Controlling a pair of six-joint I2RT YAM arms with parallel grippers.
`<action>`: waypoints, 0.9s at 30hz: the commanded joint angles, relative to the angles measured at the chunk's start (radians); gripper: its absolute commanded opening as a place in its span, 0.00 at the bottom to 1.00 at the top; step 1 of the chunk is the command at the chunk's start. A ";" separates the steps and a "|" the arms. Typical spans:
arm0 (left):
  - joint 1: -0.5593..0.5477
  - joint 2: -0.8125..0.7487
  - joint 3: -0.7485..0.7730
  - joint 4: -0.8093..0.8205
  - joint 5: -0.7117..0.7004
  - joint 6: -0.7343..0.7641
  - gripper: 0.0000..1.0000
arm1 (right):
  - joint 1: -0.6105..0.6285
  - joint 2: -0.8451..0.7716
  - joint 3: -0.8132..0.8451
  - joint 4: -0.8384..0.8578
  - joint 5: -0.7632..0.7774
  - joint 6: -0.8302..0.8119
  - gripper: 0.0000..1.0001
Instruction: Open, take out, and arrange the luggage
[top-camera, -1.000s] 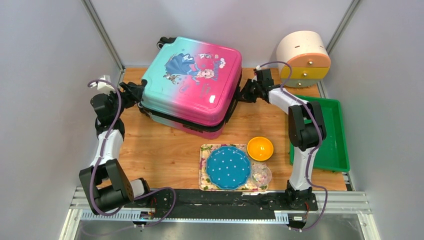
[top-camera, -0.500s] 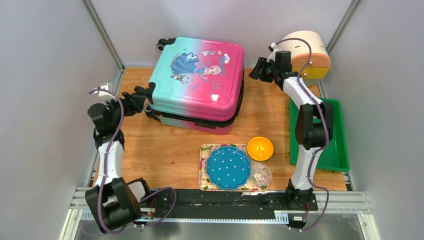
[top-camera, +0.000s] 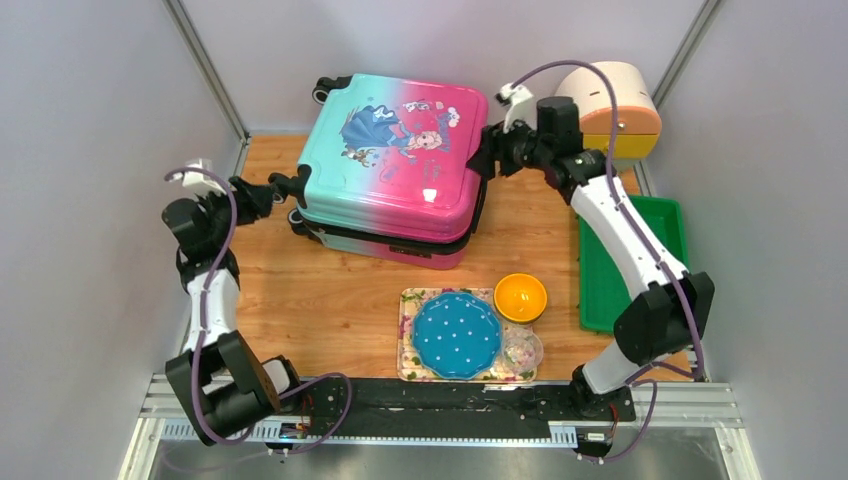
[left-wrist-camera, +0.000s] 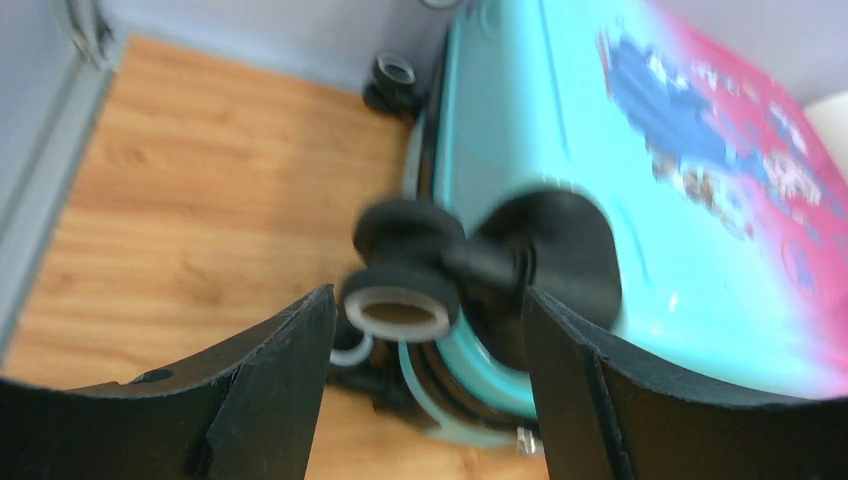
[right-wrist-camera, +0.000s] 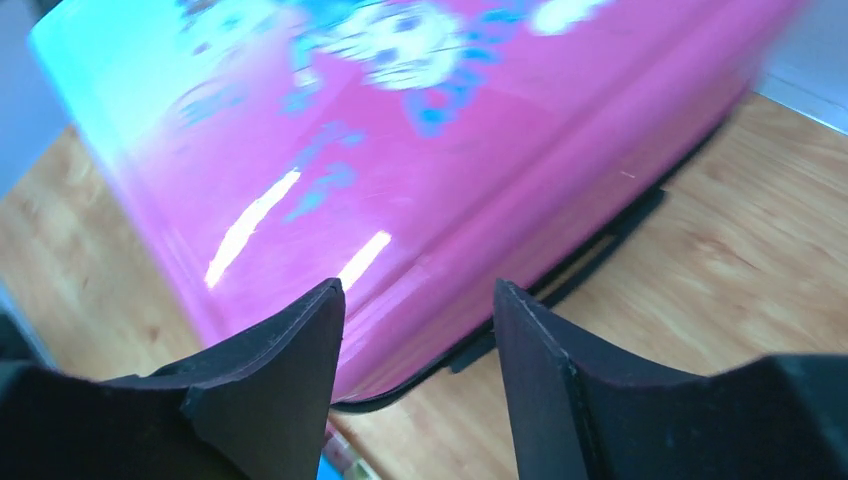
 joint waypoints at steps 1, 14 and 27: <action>0.012 0.084 0.178 0.073 -0.116 -0.031 0.76 | 0.153 -0.109 -0.056 -0.065 0.020 -0.246 0.62; -0.082 0.360 0.320 0.050 -0.089 -0.063 0.71 | 0.477 0.065 0.020 -0.010 0.282 -0.556 0.71; -0.263 0.285 0.100 0.028 0.023 -0.213 0.45 | 0.241 0.111 -0.021 -0.125 0.405 -0.649 0.56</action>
